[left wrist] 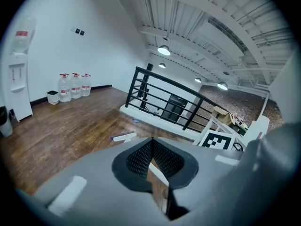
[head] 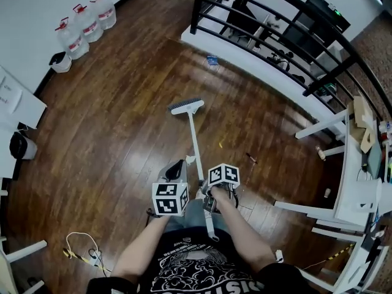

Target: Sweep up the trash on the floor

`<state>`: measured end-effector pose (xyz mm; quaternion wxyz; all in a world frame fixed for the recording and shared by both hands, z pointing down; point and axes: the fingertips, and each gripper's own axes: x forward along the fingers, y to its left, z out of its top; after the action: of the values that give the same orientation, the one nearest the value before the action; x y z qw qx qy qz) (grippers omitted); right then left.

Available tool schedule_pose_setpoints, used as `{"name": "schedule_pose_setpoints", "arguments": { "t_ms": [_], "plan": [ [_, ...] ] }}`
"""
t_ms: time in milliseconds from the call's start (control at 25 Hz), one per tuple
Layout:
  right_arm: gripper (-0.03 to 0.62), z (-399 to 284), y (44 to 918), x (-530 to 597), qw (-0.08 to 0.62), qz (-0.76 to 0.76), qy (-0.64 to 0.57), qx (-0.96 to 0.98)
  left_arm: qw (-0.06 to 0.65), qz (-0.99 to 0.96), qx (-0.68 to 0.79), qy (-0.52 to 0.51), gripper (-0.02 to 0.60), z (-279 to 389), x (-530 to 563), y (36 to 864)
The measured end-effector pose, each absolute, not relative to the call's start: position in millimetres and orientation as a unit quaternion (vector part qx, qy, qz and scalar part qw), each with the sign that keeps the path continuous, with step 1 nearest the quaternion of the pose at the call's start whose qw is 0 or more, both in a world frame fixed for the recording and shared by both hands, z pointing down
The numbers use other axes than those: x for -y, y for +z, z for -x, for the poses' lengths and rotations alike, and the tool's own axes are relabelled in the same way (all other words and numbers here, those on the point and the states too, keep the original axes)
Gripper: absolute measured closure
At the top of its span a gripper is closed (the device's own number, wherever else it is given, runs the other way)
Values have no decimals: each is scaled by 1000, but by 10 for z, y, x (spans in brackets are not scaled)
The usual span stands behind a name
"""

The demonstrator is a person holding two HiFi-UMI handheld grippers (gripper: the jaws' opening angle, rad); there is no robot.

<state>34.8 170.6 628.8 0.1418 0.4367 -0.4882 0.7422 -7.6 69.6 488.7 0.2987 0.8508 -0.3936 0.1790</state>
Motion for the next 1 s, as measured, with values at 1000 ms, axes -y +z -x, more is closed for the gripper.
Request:
{"name": "schedule_pose_setpoints", "arguments": {
  "t_ms": [1000],
  "plan": [
    [522, -1098, 6008, 982, 50, -475, 729, 490, 260, -881, 320, 230, 577, -1052, 1799, 4832]
  ]
}}
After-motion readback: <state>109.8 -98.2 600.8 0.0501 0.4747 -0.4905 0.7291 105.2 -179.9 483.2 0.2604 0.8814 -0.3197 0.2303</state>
